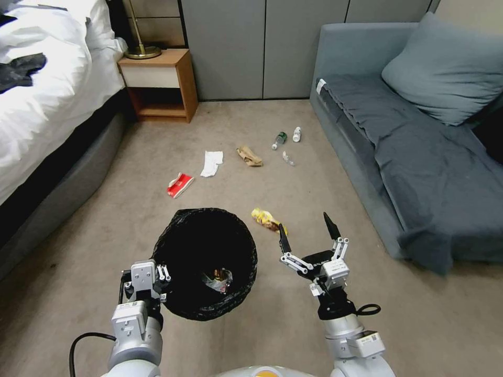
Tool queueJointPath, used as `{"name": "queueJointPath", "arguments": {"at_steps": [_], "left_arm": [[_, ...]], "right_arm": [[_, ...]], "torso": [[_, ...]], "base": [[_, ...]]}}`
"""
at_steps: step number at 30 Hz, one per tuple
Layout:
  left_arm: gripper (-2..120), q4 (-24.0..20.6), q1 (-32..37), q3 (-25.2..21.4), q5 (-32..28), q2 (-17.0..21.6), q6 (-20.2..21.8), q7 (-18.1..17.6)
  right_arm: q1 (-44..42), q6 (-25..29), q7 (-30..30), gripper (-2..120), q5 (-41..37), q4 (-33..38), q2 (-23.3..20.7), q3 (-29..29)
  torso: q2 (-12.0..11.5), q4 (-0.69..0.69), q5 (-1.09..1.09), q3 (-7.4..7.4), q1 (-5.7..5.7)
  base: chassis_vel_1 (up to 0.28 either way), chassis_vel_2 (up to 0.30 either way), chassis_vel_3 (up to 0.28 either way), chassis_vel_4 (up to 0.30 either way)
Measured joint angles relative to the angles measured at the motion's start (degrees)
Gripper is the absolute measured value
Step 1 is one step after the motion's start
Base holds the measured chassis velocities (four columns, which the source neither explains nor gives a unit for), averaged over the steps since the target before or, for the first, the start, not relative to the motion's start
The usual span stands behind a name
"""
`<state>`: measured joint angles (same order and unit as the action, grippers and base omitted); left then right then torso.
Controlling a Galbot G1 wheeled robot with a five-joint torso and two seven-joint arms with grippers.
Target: Pick up the trash bin, then pick up the garbage from the floor and place it into the trash bin.
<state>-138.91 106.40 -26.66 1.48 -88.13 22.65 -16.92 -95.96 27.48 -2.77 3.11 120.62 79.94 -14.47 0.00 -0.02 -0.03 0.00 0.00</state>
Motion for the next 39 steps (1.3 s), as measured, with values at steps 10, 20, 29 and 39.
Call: {"name": "queueJointPath", "arguments": {"at_steps": [10, 20, 29, 39], "left_arm": [[0, 0.0, 0.0, -0.1, 0.0, 0.0, 0.0, 0.0], [0, 0.1, 0.0, -0.1, 0.0, 0.0, 0.0, -0.1], [0, 0.2, -0.1, -0.1, -0.1, 0.0, -0.1, -0.1], [0, 0.2, -0.3, -0.4, -0.3, 0.2, 0.0, -0.1]], "right_arm": [[0.0, 0.2, 0.0, 100, 0.0, -0.1, 0.0, -0.1], [0.1, 0.9, 0.3, 100, 0.0, -0.1, 0.0, 0.0], [0.2, 0.9, 0.5, 100, 0.0, -0.2, 0.0, 0.0], [3.1, -0.5, 0.5, 100, -0.6, -2.7, -2.0, -0.1]], "torso": [[0.0, 0.03, 0.06, 0.0, 0.0], [0.0, 0.03, 0.04, 0.02, 0.01], [0.0, 0.01, 0.03, -0.01, 0.0], [0.0, 0.02, 0.04, 0.0, 0.0]], "base": [[-0.258, 0.253, 0.262, -0.259], [-0.21, 0.205, 0.214, -0.214], [-0.007, 0.003, 0.003, 0.001], [0.0, 0.0, 0.0, 0.0]]}}
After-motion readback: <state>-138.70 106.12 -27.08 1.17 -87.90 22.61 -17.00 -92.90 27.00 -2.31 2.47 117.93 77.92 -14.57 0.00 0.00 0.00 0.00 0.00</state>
